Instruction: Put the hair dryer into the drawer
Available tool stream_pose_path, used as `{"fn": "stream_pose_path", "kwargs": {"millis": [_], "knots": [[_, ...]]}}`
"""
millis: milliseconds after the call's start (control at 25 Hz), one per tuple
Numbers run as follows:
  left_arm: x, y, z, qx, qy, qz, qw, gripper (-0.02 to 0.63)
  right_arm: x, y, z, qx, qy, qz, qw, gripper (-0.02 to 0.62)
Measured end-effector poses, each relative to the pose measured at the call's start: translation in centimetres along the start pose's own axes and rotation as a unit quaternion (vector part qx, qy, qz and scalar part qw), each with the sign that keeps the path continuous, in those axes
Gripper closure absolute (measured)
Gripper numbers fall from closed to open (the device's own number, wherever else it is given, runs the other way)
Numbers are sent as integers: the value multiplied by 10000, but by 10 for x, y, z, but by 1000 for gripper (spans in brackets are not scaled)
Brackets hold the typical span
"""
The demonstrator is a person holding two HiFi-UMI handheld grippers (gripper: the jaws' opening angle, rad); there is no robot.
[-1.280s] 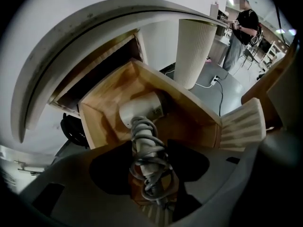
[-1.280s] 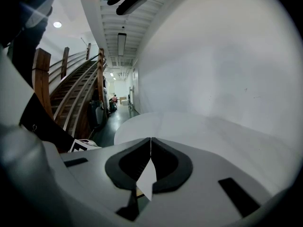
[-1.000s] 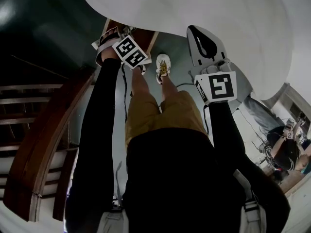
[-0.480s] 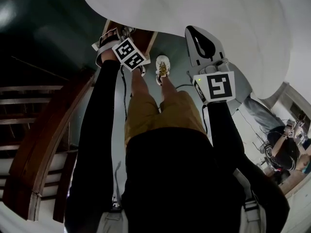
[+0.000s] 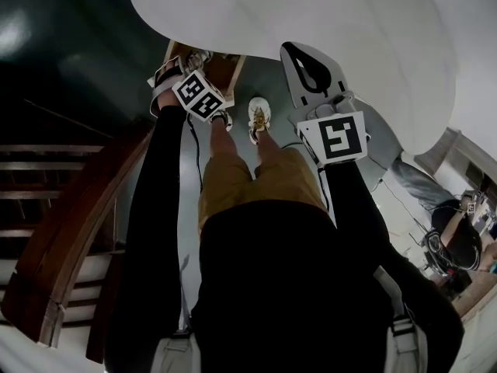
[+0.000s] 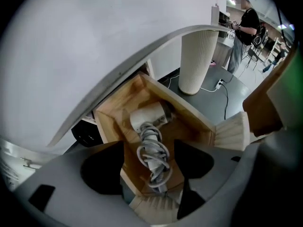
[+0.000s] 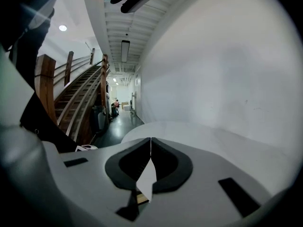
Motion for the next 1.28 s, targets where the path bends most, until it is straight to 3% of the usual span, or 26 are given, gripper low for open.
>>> {"fn": "stream_pose_path", "kwargs": {"millis": [240,600,800,1000,1280], "knots": [[-35,-14,16,-297,149,-244,9992,264,1,-21,-24,-15,267,-190,9995,568],[-91,-6,-30,-848,798,-421,9923,264,-20,-13,-54,197,689,-261,9971,568],[-126,-9,-49,-1258,1349,-557,9813,264,-31,-9,-66,182,840,-241,9960,568],[-169,-13,-77,-1662,2059,-759,9614,264,-44,3,-71,200,975,-229,9948,568],[-211,-28,-96,-1719,2759,-1061,9397,264,-52,16,-91,188,1167,-52,9930,568]]}}
Point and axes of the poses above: the fingertips, and each gripper's own axes: x forward along the fingers, y to its right, z out of its underside, the point moved 3 cm from there along -x, backward along the fingers, and after that the axes turned 4 degrees about z, right-handed, at the moved point
